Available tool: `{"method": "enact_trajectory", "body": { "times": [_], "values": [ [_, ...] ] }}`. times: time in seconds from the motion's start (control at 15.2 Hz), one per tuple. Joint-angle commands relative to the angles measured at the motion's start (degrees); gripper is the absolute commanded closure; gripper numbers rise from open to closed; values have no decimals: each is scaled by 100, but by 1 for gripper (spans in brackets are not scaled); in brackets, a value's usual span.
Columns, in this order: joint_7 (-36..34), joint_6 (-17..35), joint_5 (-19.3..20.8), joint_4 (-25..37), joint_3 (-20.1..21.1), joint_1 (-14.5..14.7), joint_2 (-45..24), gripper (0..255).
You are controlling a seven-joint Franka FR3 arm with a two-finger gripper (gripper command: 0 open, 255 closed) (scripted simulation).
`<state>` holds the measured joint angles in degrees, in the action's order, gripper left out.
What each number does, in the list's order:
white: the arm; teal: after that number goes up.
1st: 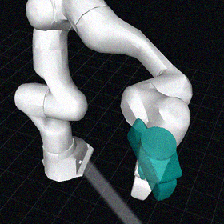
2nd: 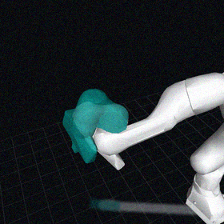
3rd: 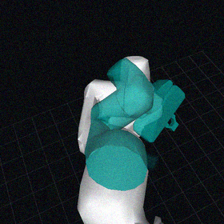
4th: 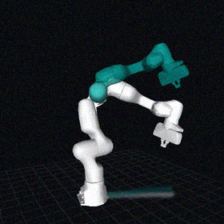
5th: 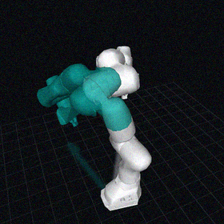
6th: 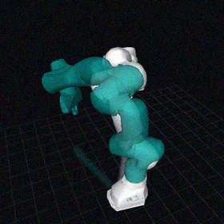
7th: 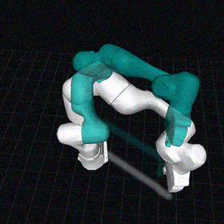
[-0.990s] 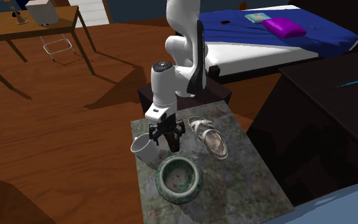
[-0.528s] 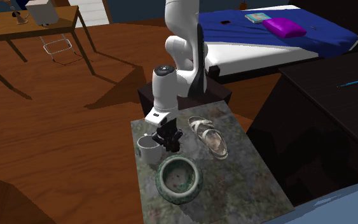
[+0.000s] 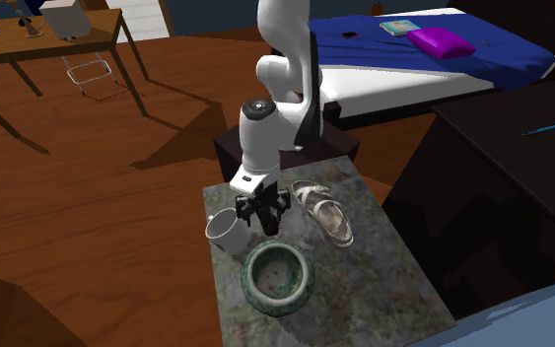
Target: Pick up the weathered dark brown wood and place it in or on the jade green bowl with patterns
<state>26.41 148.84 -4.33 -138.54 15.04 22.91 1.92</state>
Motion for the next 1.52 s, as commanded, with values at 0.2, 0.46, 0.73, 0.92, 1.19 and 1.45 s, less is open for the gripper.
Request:
{"method": "enact_trajectory", "body": {
  "times": [0.2,0.46,0.73,0.92,1.19,1.45],
  "values": [
    [-251,-772,387,-234,50,-2,218,0],
    [-338,-447,509,-294,63,-22,-56,0],
    [-406,-241,603,-320,74,-42,-244,0],
    [-406,-241,603,-320,82,-51,-244,0],
    [-542,-116,698,-412,111,-26,-275,255],
    [-83,-137,349,-558,40,-98,-102,255]
  ]
}}
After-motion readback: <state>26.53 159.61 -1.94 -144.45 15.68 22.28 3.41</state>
